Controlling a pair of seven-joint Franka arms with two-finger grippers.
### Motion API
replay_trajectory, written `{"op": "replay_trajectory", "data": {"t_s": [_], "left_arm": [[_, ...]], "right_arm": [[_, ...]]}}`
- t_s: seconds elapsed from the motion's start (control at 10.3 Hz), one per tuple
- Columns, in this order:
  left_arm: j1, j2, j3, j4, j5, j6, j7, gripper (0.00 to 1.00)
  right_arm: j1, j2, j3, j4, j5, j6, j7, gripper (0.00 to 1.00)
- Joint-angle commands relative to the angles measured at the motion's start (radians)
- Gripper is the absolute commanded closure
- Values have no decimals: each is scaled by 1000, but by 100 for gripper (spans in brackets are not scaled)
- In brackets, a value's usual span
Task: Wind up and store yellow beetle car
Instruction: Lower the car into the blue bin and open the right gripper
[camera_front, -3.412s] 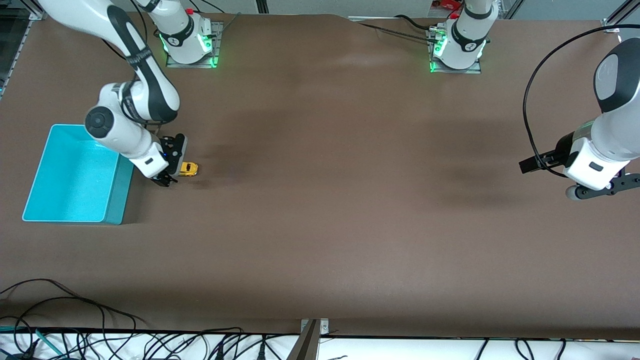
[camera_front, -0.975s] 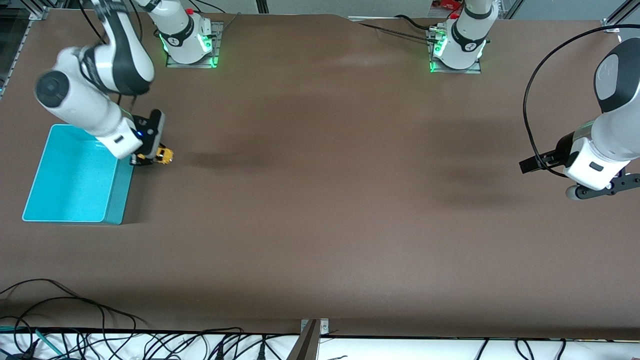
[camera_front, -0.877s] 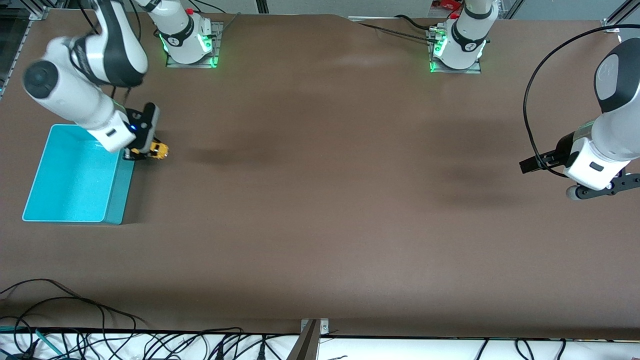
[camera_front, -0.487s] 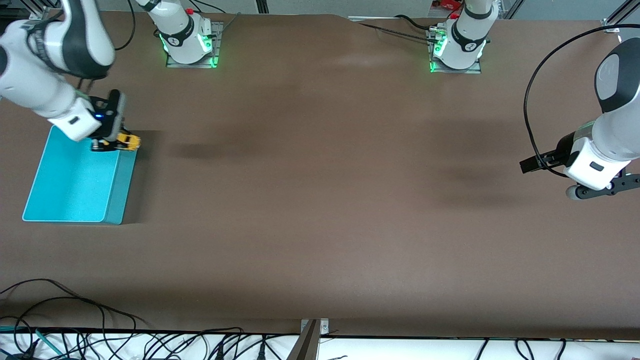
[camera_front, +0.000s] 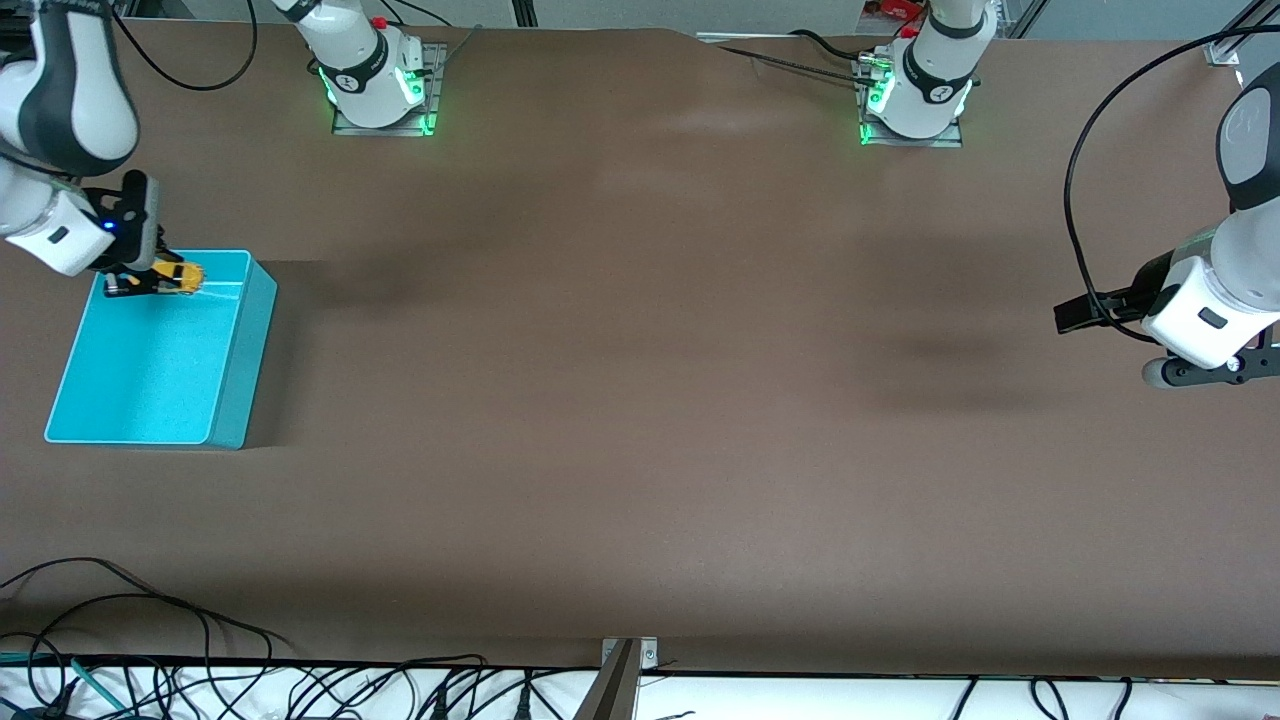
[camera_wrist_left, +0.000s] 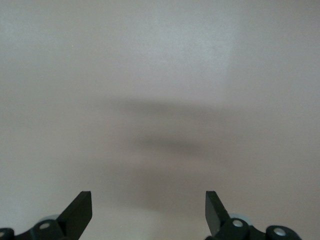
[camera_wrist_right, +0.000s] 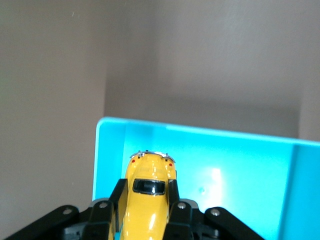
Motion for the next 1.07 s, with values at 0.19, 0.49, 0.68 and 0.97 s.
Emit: {"op": "replay_trajectory", "data": {"t_s": [0.19,0.49,0.68,0.97], "left_arm": [[4,-7,-1,11,-21,-21,35,0],[4,-7,-1,11,-21,-21,35,0],[4,-7,-1,11,-18,-21,34,0],[4,-7,-2,11,-17,-21,34,0]], "right_arm": [[-135,209,1,73,-4,88,-181,100],[-164,292,4,71,4,168,-207,100],[-182,323,7,68,7,170,-207,100],[-185,327,10,62,27,162,-207,100]]}}
